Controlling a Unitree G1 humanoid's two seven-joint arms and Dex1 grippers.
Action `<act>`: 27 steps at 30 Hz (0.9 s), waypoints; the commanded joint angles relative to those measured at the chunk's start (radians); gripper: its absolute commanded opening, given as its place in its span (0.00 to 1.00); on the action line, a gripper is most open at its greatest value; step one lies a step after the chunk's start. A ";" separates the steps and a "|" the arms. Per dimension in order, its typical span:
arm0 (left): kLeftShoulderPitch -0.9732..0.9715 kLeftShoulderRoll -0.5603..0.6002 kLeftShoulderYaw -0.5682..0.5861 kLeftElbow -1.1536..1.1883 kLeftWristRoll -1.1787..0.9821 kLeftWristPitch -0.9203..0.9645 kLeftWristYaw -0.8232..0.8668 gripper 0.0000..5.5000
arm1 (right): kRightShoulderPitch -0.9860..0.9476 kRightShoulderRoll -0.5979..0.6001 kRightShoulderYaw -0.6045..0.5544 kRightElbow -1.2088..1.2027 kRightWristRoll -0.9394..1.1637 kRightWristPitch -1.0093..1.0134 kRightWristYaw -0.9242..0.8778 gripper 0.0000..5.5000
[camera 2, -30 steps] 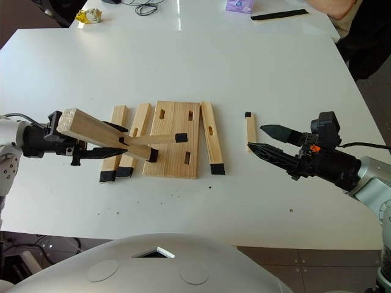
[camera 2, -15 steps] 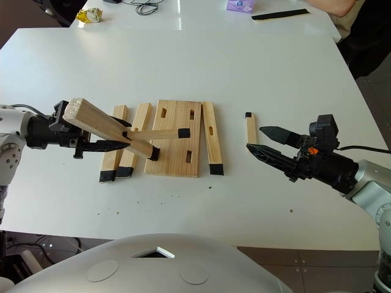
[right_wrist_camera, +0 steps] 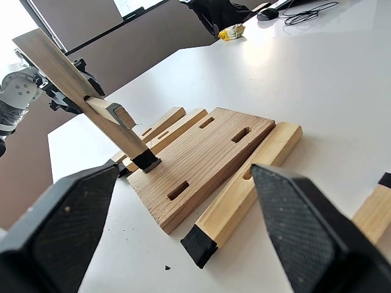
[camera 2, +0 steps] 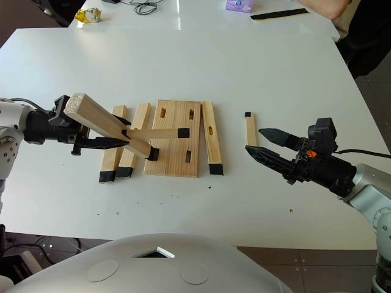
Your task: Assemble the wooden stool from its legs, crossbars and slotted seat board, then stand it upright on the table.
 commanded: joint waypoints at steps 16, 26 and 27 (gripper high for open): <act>0.041 -0.013 0.036 -0.118 -0.025 0.081 0.056 0.37 | -0.069 -0.039 0.025 0.043 -0.005 -0.010 0.018 0.72; 0.060 -0.036 0.032 -0.120 -0.010 0.060 0.077 0.37 | -0.091 -0.049 0.047 0.053 -0.006 -0.011 0.023 0.72; 0.057 -0.035 0.033 -0.118 -0.010 0.059 0.077 0.37 | -0.092 -0.049 0.048 0.055 -0.008 -0.012 0.025 0.72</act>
